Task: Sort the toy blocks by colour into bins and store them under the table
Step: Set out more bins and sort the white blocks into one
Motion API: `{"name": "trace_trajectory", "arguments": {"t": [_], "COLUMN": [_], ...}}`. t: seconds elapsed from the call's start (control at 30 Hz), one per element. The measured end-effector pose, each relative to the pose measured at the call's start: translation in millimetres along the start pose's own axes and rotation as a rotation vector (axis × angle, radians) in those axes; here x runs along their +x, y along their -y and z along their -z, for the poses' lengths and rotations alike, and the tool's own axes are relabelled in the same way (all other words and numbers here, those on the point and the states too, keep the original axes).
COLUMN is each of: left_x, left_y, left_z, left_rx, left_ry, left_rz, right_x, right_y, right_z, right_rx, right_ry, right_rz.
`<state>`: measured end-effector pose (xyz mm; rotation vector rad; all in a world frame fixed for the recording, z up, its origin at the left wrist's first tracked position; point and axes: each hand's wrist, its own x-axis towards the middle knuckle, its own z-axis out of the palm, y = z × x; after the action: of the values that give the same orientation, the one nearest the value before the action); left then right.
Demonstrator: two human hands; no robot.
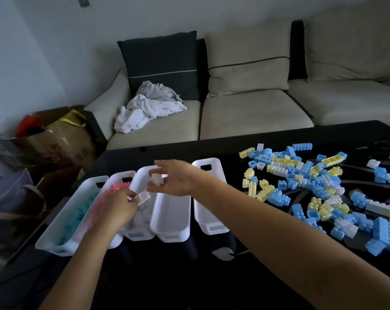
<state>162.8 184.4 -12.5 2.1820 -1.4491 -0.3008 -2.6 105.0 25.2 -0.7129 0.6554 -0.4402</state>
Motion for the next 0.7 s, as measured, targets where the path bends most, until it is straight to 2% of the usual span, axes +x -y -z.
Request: {"name": "trace_trajectory", "arguments": {"t": [0.07,0.17,0.23,0.4,0.53,0.7], "left_x": [0.0,-1.2,-1.5,-3.1,-2.7,8.6], "left_y": [4.1,3.1,0.3,-30.4,-90.6,-167.1], "left_z": [-5.3,-7.7,-2.0,5.4,-13.0,-51.5], "left_rx": [0.086,0.028,0.036,-0.114,-0.23,-0.289], "left_ry": [0.015,0.09,0.078,-0.006,0.05,0.14], "left_rz": [0.003,0.044,0.072,-0.063,-0.226,-0.426], "right_x": [6.3,6.4,2.4,-35.7,-81.1,-121.4], "right_y": [-4.0,-3.1,1.7,28.6,50.7,65.0], "right_z": [-14.3,-17.1,-9.0,26.6,72.1,136.8], "right_rx": [-0.102,-0.171,-0.173,-0.276,-0.417,-0.743], "right_ry": [0.045,0.104,0.119,0.073,-0.107,-0.552], "right_rz": [-0.049,-0.073,-0.041,0.084,0.219,0.255]}}
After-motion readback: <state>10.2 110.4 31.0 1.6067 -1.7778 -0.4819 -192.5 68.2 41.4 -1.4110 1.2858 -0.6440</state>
